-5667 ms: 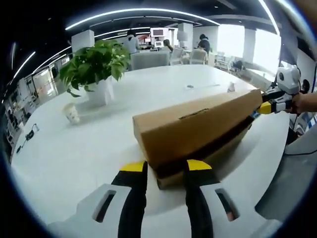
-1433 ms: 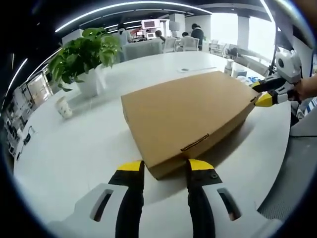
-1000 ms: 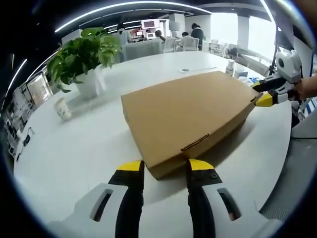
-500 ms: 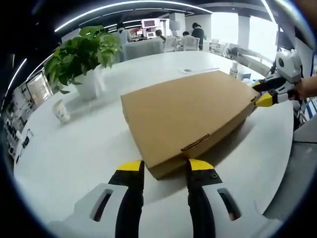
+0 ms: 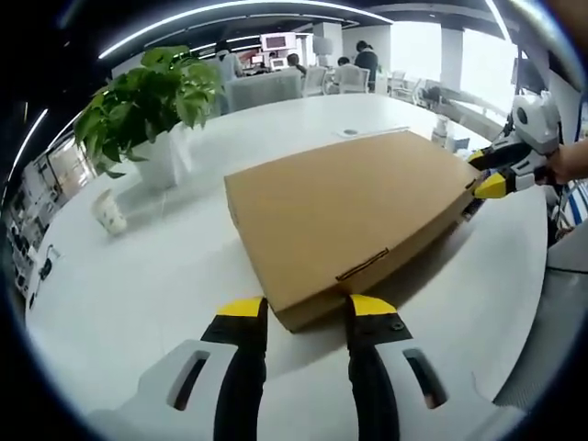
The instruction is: Operate the shoe box by opening the lid, removing the specified soft item, and placing it in the target area until the item is outside and the box remains undamaged.
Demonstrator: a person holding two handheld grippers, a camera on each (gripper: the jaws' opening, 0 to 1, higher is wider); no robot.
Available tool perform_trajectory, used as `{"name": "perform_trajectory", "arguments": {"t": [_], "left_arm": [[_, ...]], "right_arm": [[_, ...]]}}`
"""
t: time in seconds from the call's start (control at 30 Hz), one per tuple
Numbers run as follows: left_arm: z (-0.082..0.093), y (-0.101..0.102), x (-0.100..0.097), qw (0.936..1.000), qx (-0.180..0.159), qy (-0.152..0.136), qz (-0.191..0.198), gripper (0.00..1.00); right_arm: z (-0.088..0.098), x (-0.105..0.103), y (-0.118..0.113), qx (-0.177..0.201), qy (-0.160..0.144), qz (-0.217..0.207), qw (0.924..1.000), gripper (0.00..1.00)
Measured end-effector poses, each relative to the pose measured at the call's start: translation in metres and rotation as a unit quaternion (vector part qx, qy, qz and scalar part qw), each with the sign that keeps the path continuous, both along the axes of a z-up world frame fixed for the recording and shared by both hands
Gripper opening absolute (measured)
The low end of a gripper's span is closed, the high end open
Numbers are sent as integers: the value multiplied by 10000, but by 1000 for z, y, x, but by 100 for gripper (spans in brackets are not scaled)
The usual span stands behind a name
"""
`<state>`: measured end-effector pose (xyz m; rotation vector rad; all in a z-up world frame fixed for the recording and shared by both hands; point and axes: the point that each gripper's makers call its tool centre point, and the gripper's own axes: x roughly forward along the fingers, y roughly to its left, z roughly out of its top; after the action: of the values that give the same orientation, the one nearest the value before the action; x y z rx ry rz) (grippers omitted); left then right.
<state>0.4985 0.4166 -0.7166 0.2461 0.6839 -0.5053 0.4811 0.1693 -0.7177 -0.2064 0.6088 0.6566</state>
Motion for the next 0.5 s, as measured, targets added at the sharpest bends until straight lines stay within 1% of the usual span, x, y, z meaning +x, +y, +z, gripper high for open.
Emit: {"name": "perform_trajectory", "arguments": {"t": [0.5], "left_arm": [[0,0,2,10000,-49,22,20,34]], "right_arm": [[0,0,0,-22,1,-12,10000,34]]}}
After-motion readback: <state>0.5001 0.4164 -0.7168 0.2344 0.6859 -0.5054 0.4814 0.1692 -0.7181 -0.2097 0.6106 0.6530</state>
